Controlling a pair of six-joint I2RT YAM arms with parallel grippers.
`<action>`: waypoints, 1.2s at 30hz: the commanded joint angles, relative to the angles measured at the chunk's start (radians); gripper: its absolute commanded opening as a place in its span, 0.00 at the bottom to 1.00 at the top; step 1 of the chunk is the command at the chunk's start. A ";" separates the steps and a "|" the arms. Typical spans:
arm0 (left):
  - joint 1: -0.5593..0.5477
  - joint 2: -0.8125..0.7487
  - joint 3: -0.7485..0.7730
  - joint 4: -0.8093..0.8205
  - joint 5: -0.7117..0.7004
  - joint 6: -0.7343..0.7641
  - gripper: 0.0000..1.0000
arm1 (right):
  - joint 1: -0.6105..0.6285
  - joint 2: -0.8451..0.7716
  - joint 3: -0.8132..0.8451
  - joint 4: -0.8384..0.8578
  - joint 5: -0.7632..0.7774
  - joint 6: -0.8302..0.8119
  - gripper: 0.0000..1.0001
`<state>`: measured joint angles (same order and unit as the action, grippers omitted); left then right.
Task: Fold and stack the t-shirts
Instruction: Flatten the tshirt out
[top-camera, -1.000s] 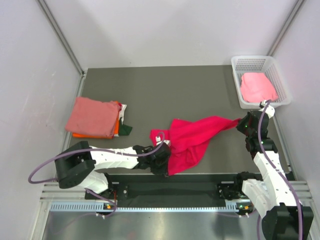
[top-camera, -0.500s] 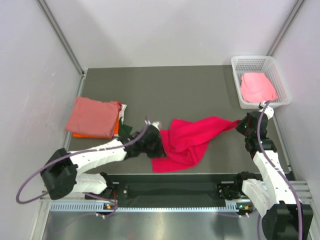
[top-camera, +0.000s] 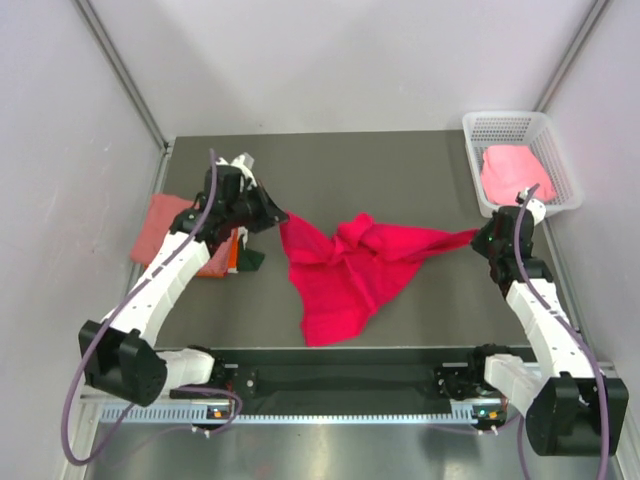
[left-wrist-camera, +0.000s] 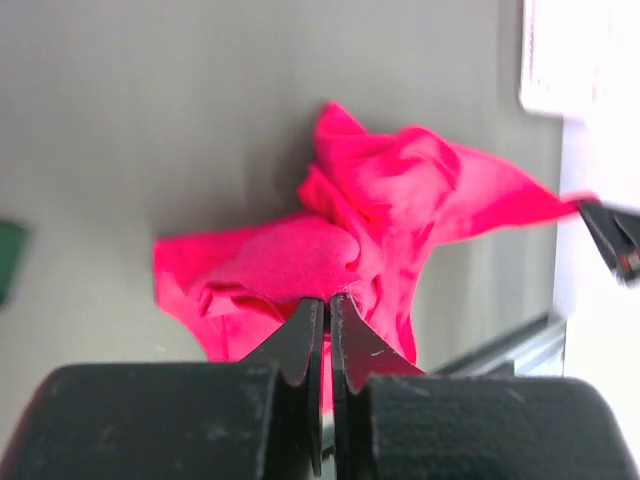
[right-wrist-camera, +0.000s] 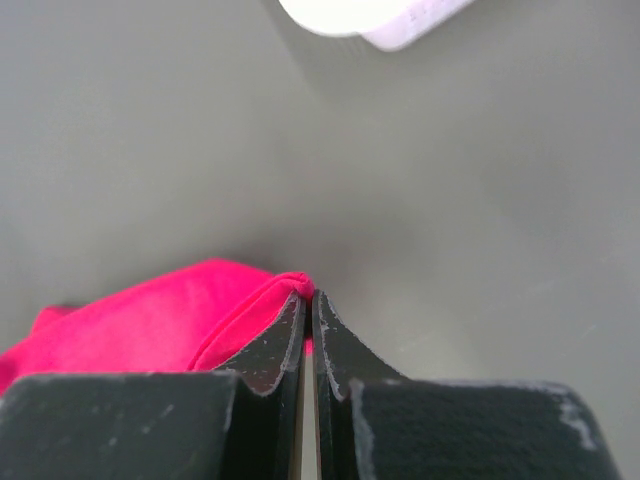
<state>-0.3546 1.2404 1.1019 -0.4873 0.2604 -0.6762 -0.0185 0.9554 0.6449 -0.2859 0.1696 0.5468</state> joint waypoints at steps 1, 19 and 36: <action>0.074 0.040 0.076 -0.042 0.054 0.040 0.00 | -0.014 0.002 0.085 0.014 0.007 0.021 0.00; 0.189 0.027 0.289 -0.171 -0.148 0.135 0.00 | -0.021 -0.032 0.164 -0.072 0.162 0.050 0.00; 0.192 -0.055 0.186 -0.122 -0.144 0.147 0.00 | -0.021 -0.041 0.090 -0.001 0.068 0.045 0.00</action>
<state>-0.1665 1.1805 1.3441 -0.7029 0.0612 -0.5251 -0.0246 0.9016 0.7464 -0.3576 0.2749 0.5983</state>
